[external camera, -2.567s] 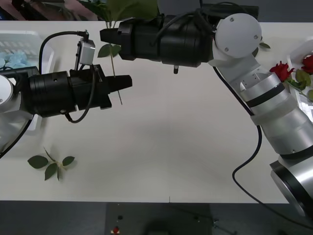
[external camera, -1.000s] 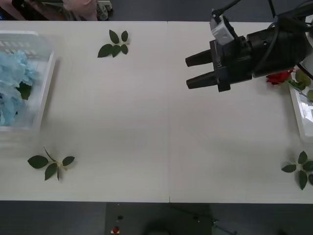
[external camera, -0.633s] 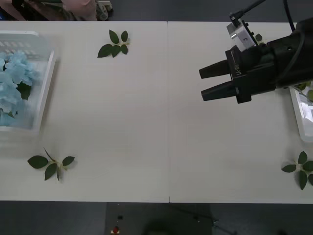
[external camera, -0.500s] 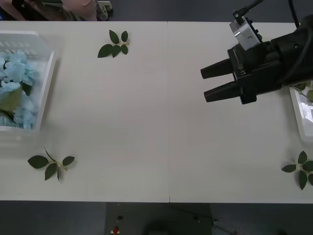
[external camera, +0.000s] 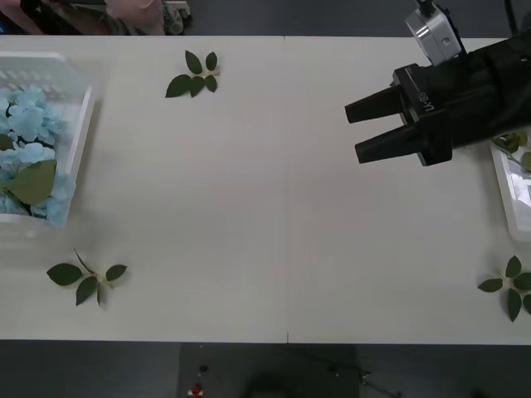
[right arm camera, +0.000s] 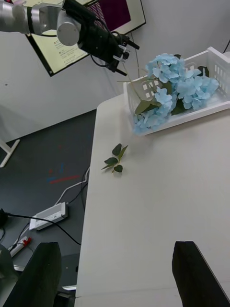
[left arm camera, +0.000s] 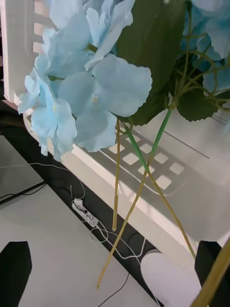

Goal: Put the red flowers into the right box and the blue flowers into the left box

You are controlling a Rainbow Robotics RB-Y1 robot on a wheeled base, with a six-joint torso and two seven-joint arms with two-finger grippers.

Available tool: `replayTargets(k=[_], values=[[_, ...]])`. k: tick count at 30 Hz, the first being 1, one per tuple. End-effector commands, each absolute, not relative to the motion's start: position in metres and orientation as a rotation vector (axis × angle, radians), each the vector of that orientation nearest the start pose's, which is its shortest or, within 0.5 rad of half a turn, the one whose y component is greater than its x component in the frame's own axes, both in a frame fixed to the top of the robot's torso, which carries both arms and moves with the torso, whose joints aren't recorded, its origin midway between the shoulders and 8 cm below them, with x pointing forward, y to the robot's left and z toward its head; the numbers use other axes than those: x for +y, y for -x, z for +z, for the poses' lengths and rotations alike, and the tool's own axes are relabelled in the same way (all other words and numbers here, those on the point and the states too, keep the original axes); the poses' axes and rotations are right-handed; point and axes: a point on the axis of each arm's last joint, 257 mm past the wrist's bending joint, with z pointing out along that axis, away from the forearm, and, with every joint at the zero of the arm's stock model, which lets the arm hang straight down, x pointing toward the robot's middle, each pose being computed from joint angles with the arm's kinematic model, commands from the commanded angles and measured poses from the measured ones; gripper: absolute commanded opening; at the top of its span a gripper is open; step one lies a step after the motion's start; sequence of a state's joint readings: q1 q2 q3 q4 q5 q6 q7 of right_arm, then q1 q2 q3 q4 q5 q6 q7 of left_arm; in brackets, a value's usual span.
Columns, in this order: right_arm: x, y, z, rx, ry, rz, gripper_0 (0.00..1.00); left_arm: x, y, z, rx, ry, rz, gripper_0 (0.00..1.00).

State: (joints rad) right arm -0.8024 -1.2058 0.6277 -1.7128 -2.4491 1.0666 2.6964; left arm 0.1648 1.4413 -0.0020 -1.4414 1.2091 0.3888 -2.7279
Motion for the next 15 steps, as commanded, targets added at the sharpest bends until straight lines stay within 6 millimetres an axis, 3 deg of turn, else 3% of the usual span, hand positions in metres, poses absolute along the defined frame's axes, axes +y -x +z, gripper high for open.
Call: replayTargets(k=[1,5,9,15], values=[[-0.076,-0.388,-0.006,1.456,1.463,1.009,0.68,0.642,-0.466,-0.116,1.906,-1.247,1.028,1.0],[-0.077,-0.389,-0.003,1.449,1.459,1.008,0.68,0.644,-0.453,-0.13,1.952,-1.249,0.992,1.0],[-0.079,-0.389,-0.005,1.455,1.463,1.007,0.68,0.621,-0.446,-0.149,1.97,-1.236,0.89,1.0],[-0.076,-0.389,-0.007,1.453,1.464,1.033,0.68,0.6,-0.442,-0.132,1.999,-1.255,0.826,1.0]])
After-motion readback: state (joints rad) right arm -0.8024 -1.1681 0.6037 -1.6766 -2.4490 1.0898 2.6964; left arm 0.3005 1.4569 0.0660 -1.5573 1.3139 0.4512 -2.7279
